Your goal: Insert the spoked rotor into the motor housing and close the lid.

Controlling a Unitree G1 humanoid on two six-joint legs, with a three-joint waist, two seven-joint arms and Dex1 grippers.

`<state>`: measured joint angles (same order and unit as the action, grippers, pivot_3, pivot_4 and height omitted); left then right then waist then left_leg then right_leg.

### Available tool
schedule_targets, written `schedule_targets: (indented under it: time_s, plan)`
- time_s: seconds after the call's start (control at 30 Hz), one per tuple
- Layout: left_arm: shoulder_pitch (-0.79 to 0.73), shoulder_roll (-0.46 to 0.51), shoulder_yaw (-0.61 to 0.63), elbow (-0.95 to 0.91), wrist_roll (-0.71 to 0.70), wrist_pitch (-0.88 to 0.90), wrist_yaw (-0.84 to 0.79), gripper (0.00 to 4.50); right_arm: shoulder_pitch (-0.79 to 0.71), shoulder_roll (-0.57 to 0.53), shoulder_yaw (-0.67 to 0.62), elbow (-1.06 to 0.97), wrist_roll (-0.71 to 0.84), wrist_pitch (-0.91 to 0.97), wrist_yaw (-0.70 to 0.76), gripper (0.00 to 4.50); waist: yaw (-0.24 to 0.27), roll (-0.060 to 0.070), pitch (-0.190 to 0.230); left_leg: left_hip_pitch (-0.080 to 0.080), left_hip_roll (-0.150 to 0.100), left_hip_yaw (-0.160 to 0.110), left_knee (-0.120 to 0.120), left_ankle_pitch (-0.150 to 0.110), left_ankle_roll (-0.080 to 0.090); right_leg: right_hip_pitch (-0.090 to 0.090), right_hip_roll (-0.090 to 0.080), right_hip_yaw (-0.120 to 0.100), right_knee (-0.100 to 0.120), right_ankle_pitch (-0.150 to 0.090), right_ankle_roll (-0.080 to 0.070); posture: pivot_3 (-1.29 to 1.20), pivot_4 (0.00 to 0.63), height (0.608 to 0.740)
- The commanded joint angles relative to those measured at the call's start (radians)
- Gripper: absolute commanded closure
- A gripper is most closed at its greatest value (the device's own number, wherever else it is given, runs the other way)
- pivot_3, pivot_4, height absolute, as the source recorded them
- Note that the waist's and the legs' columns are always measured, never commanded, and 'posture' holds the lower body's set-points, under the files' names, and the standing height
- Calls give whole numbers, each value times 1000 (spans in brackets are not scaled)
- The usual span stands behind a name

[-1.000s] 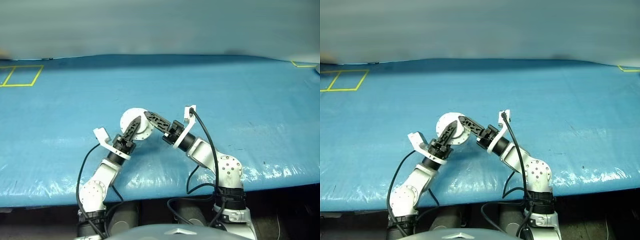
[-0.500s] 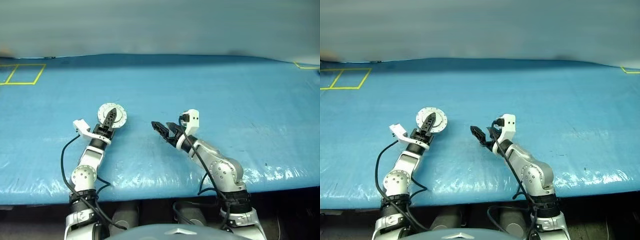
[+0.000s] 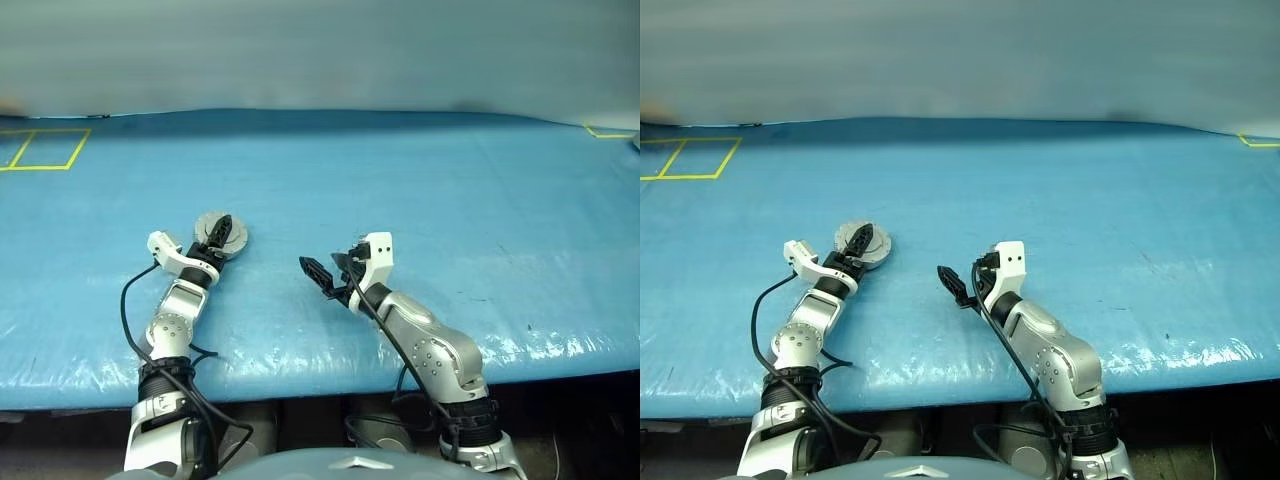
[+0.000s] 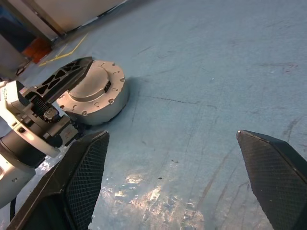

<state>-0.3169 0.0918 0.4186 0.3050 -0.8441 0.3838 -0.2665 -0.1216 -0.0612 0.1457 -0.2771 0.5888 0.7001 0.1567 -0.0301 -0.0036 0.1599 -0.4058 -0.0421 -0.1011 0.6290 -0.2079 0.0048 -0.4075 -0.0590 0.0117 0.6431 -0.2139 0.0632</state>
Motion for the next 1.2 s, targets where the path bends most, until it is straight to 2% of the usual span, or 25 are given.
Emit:
schedule_targets:
  time_s: [0.03,0.3,0.47,0.5,0.57,0.63,0.7,0.77,1.0,1.13,1.2]
  plan:
    - [19,40,56,26,48,-37,69,45,-5,8,7,-23,-8,-14,33,0,-7,0,0,2,0,1,0,0,0,1,1,0,0,-1,-4,0,150,740]
    - [52,132,142,23,80,-103,97,45,-6,24,10,-15,-36,-27,62,0,-19,0,0,6,2,1,-3,1,-1,1,3,0,2,-1,-7,0,150,740]
    - [106,161,133,-108,73,-91,32,45,-5,37,-15,-11,-97,-96,37,0,-5,-2,0,4,2,1,-3,1,-1,1,-1,1,0,-1,-6,0,150,740]
    - [120,166,115,-138,94,-99,24,45,-5,32,-9,-11,-135,-118,20,0,-2,-2,0,3,2,1,-3,1,-1,0,-2,1,0,-1,-6,0,150,740]
    - [194,198,-55,-313,296,-154,22,45,-1,-58,83,-29,-365,-230,-45,0,4,-4,0,2,1,1,-2,1,-1,-2,-2,1,-1,-1,-6,0,150,740]
    - [252,201,-190,-432,419,-182,17,45,5,-153,193,-36,-570,-314,-80,0,15,-3,-1,1,0,1,-2,1,-1,-3,-3,2,-2,0,-6,0,150,740]
    - [293,184,-302,-489,528,-236,22,45,44,-115,172,-49,-563,-339,-122,0,23,-4,-1,1,-1,3,-3,0,-1,-4,-5,3,-3,0,-6,0,150,740]
    - [319,143,-364,-529,594,-267,57,45,73,-76,141,-52,-575,-353,-164,0,20,-4,-1,1,1,3,-4,1,-2,-2,-3,3,-1,0,-8,0,150,740]
    - [427,-37,-407,-547,677,-318,208,45,154,-12,89,-30,-695,-412,-296,0,17,-4,-1,0,4,3,-5,2,-3,-4,-2,2,0,-2,-8,0,150,740]
    - [520,-35,-401,-543,733,-380,219,45,250,-34,107,-63,-764,-443,-300,0,18,-4,-1,-2,4,3,-4,1,-2,-6,-2,1,-1,-2,-7,0,150,740]
    - [550,-46,-388,-551,698,-372,209,45,294,-25,99,-79,-761,-438,-297,0,18,-4,-1,-4,4,2,-3,1,-2,-7,-2,1,-1,-3,-7,0,150,740]
